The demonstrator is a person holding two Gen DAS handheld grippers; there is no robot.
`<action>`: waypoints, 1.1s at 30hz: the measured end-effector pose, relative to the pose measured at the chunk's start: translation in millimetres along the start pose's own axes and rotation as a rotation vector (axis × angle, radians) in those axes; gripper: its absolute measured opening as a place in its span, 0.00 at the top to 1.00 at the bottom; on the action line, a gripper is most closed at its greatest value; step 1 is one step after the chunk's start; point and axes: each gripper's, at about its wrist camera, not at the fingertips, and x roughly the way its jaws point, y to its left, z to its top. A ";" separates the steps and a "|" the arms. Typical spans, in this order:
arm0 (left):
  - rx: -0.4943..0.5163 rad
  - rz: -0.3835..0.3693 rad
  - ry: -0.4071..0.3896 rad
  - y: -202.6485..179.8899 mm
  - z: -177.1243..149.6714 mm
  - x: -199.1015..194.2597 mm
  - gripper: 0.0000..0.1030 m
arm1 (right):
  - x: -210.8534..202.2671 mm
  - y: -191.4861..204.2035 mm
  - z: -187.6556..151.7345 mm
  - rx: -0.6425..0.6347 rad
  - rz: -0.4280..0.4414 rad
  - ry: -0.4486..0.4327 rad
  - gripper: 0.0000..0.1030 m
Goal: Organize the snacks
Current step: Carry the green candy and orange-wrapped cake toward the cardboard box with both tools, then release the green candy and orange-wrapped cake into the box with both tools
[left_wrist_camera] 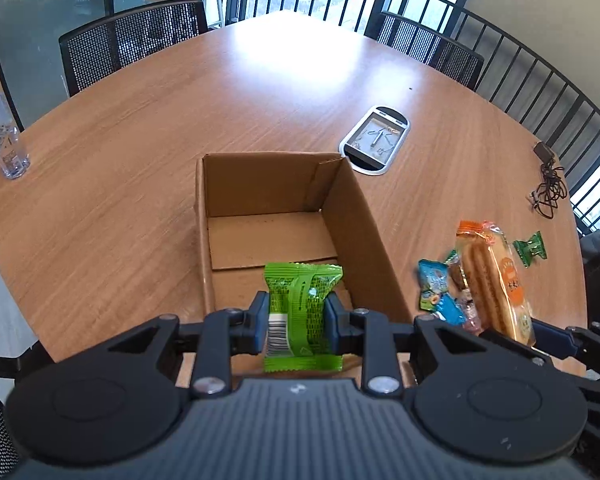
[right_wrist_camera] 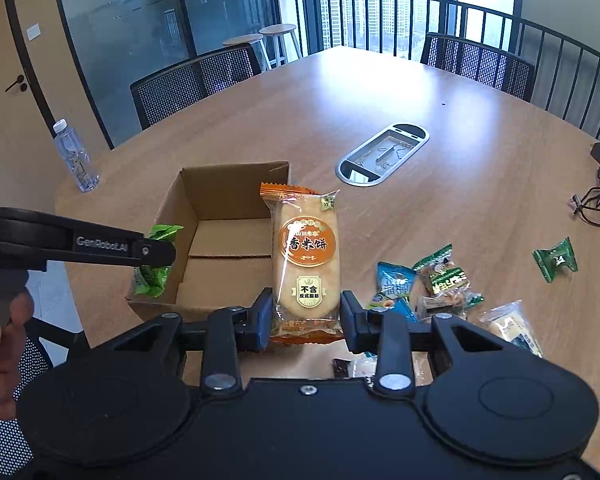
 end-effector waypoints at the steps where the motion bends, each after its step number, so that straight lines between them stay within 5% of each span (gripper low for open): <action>1: 0.004 0.003 0.008 2.2 1.9 5.6 0.73 | 3.0 2.7 0.8 -0.002 -0.004 0.003 0.67; 14: 0.023 0.014 0.093 22.8 4.0 56.2 0.72 | 36.1 20.7 -0.6 0.018 -0.021 0.048 0.67; 28: -0.046 -0.028 0.021 51.4 9.5 27.5 0.61 | 73.0 42.9 18.1 -0.009 0.030 0.079 0.67; 33: -0.086 -0.001 -0.001 63.1 8.3 13.7 0.37 | 81.1 54.8 20.7 -0.042 0.054 0.086 0.67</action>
